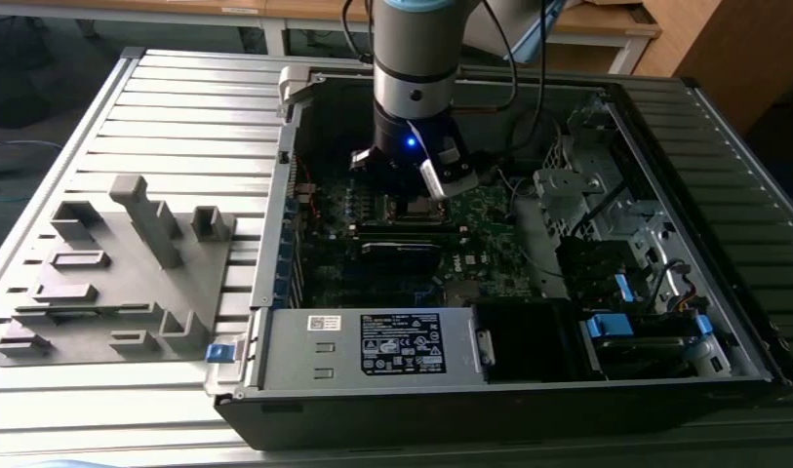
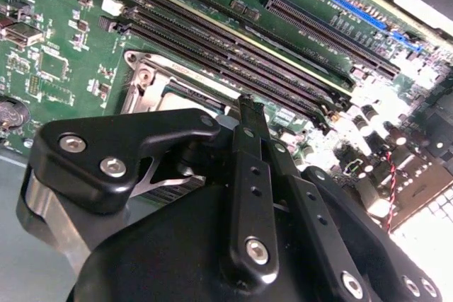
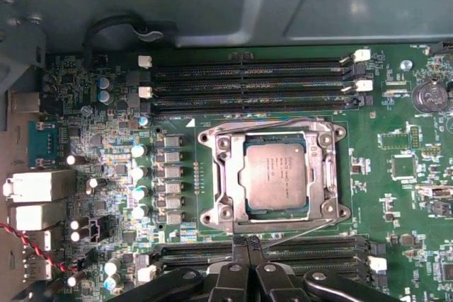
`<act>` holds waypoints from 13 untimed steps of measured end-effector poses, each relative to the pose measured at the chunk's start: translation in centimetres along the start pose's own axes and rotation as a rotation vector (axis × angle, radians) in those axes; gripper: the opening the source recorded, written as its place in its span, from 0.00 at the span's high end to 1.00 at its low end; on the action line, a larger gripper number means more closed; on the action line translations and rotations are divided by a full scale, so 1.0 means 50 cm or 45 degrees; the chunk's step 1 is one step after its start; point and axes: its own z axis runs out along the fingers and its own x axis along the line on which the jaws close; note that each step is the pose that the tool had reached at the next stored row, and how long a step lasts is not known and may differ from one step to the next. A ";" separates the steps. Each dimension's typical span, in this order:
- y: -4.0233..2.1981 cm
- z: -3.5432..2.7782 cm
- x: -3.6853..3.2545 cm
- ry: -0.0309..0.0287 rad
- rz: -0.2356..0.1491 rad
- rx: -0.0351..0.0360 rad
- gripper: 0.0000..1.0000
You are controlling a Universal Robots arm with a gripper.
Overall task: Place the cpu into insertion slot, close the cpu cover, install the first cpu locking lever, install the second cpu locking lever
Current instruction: 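Install the second cpu locking lever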
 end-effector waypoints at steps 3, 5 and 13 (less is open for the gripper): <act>0.000 0.003 0.001 -0.0002 0.000 0.0000 0.89; -0.001 0.007 0.002 -0.0004 0.000 0.0000 0.89; -0.002 0.021 0.013 -0.0007 0.000 0.0009 0.89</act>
